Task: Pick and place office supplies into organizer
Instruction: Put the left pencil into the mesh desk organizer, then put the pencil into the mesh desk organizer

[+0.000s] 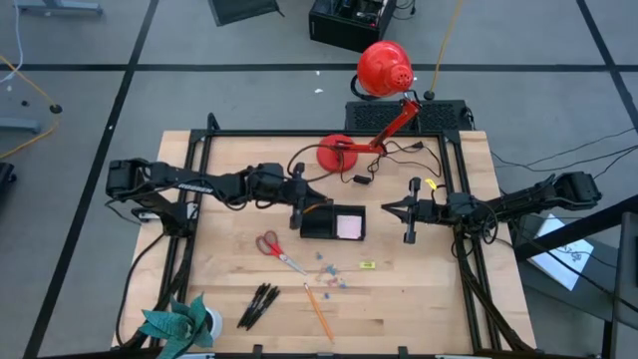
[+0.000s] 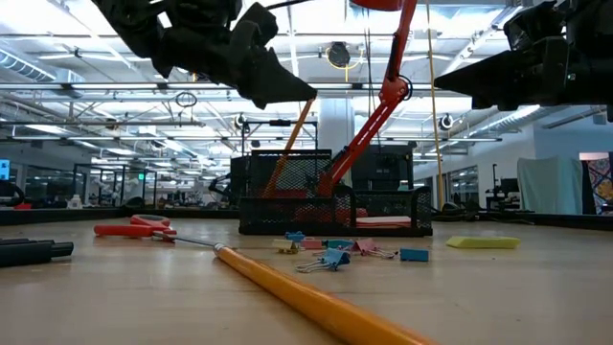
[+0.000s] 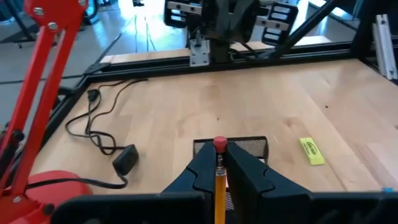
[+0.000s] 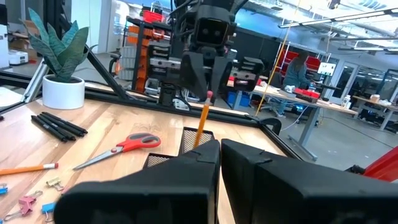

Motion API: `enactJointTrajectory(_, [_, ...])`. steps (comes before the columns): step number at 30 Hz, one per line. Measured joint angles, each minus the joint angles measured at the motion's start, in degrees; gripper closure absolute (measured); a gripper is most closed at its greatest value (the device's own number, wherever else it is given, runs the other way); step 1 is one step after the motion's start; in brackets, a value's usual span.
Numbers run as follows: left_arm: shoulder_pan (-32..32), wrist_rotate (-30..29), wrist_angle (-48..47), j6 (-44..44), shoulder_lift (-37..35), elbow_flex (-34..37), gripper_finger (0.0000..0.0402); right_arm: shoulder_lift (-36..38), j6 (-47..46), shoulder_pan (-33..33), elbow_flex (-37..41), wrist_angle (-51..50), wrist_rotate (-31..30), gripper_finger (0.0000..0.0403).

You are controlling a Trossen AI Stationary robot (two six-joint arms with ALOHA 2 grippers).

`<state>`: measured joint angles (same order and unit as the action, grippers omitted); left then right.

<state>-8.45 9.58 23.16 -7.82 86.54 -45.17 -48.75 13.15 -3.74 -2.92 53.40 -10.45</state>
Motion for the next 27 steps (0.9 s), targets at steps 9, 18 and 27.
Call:
enactJointTrajectory(9, [0.0,-1.9,-0.6,1.5,0.0,0.0,0.0376,0.0,0.0,0.0,0.0,1.5,0.0,0.0394])
enactJointTrajectory(18, [0.4,-2.2,0.0,1.9,1.5,0.0,0.0359,0.0,0.0,0.0,0.0,1.7,0.0,0.0394])
enactJointTrajectory(27, [0.5,-3.7,0.1,3.5,1.6,0.2,0.0276,0.0,0.0,0.0,0.0,2.1,0.0,0.0394])
